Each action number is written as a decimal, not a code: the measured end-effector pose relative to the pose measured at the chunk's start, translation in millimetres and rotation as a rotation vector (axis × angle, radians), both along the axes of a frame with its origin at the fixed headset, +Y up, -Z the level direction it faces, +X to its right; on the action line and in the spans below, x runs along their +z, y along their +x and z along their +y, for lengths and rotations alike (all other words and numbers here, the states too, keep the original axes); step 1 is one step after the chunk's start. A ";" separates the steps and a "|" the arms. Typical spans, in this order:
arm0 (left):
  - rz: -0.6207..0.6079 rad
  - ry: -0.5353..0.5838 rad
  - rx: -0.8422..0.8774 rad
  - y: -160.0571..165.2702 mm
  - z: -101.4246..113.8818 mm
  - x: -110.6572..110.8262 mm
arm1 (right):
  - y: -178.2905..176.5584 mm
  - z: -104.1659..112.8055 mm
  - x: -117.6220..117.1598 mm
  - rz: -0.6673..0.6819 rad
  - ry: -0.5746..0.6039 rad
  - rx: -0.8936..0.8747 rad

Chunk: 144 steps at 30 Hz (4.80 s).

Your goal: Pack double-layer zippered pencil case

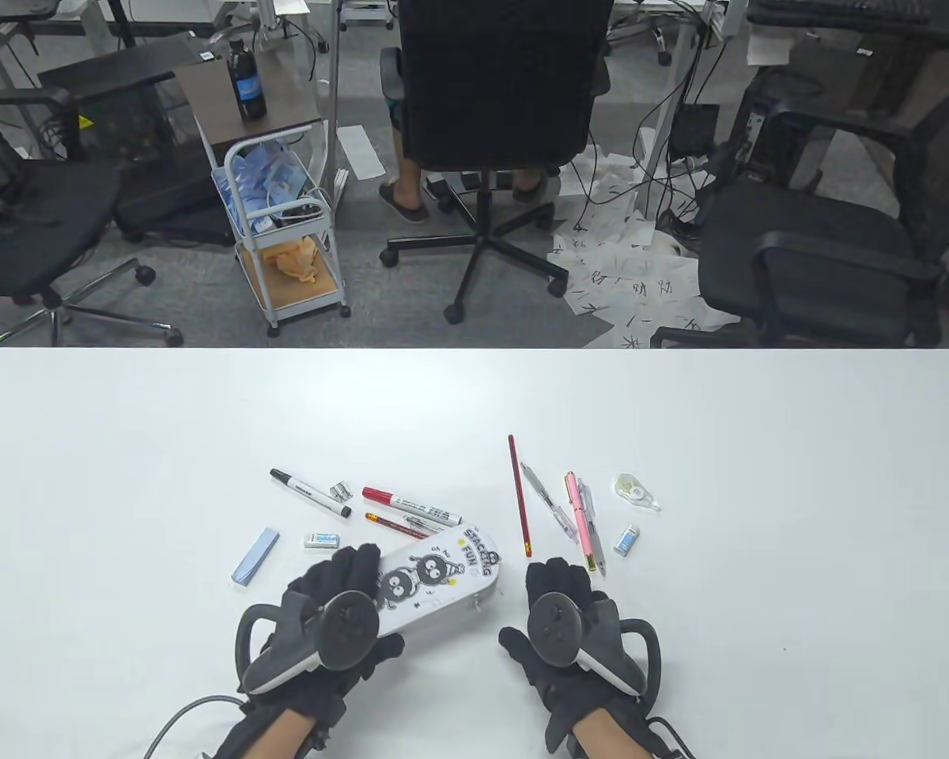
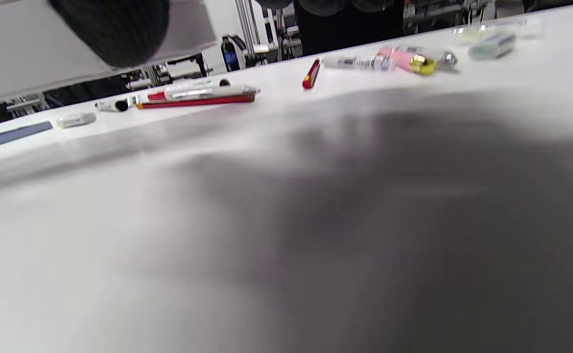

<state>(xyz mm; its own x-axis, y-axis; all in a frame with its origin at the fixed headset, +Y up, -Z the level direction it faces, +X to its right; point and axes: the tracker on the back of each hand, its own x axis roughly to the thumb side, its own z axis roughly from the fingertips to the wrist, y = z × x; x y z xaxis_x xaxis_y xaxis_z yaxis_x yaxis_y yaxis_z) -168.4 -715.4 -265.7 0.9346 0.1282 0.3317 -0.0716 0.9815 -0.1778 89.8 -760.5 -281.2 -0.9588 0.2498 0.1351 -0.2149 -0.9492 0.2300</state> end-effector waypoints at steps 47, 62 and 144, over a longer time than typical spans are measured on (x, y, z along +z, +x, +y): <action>-0.405 -0.189 -0.224 18.0 -19.9 -2.2 | 11.8 8.0 -11.5 -0.013 0.136 0.032; -0.249 -0.070 -0.212 13.1 3.9 -16.3 | -26.4 3.6 7.4 0.393 0.041 -0.021; -0.158 -0.465 0.352 -7.5 -23.6 -131.6 | 28.5 8.5 -8.0 -0.073 0.176 0.108</action>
<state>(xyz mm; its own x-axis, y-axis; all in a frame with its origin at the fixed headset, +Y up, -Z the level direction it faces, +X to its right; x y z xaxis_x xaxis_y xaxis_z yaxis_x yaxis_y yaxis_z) -175.9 -739.0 -397.3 0.7538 0.5855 0.2983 -0.3153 0.7206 -0.6175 118.3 -752.1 -289.2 -0.9876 0.1239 0.0964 -0.1199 -0.9917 0.0467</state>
